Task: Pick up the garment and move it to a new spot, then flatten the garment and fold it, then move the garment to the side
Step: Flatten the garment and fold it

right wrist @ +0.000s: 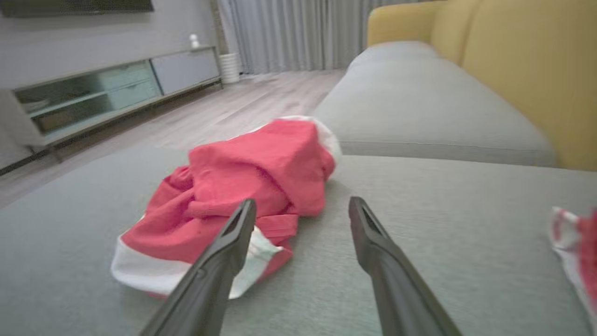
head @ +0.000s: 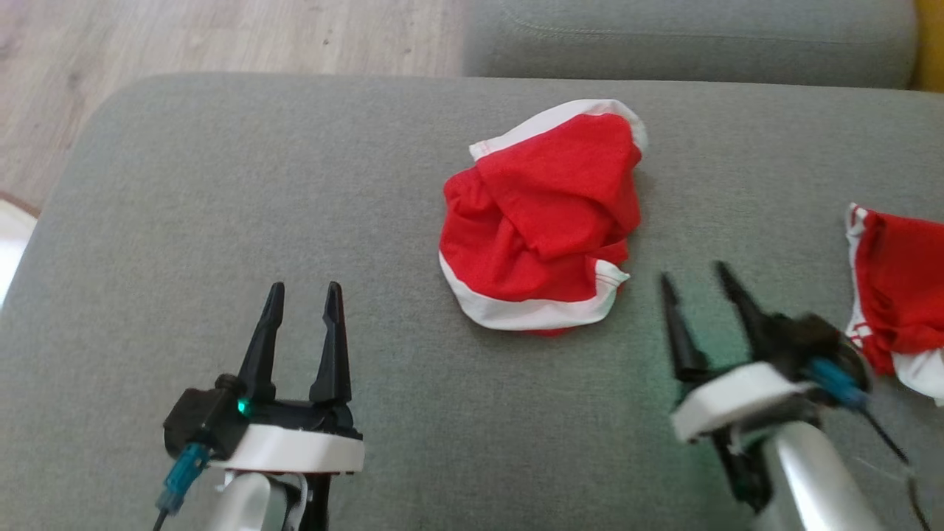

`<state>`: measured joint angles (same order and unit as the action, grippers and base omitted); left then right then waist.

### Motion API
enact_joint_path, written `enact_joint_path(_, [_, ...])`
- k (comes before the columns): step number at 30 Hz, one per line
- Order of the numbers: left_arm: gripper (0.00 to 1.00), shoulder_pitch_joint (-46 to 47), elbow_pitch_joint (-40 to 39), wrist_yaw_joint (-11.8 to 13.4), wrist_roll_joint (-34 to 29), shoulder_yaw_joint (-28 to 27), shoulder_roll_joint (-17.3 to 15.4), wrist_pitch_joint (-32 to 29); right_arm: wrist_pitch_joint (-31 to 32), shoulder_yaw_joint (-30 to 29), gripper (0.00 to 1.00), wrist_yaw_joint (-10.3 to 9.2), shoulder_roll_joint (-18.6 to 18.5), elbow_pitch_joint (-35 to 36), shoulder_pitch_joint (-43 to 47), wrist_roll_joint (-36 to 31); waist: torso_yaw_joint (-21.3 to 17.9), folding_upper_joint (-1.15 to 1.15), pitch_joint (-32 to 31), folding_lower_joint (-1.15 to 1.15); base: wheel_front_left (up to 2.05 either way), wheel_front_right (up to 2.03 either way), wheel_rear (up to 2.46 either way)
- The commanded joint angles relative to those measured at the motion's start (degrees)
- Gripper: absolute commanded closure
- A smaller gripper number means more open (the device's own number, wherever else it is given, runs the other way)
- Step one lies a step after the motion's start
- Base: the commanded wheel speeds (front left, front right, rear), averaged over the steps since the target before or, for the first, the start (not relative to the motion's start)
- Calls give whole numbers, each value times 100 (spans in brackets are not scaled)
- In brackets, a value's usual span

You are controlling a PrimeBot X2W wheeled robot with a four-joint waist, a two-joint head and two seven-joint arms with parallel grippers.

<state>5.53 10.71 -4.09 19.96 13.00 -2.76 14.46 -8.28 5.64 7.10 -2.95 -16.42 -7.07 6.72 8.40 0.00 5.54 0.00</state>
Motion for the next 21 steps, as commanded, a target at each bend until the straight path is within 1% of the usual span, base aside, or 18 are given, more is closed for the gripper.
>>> enact_joint_path(1, [0,211,-160,-14,-12,-139,-12,53,146,343,0,39,6,104,-369,-55,74,0,57,0,0,0,0])
enact_joint_path(4, [0,248,-126,-25,4,-73,-12,53,427,669,0,39,-40,-163,-595,-72,188,0,103,0,0,0,0])
enact_joint_path(7, [0,272,-101,-21,23,-22,-12,53,658,849,0,39,-95,-565,-820,-84,303,0,143,0,0,0,0])
enact_joint_path(13, [0,299,-71,0,56,33,-12,53,793,653,0,39,-84,-1429,-1234,-255,484,0,223,0,0,0,0])
enact_joint_path(16, [0,293,-60,6,55,24,-12,53,675,641,0,39,-49,-1740,-1400,-194,512,0,236,0,0,0,0])
enact_joint_path(17, [0,290,-53,11,55,17,-12,53,632,636,76,39,-40,-1834,-1443,-166,509,0,226,0,0,0,0])
enact_joint_path(18, [0,280,-43,18,54,8,-12,53,580,639,100,39,-33,-1923,-1476,-151,496,0,200,0,0,0,0])
enact_joint_path(21, [0,233,-25,36,45,-17,-12,53,358,593,100,39,-15,-2137,-1513,-56,430,0,119,0,0,0,0])
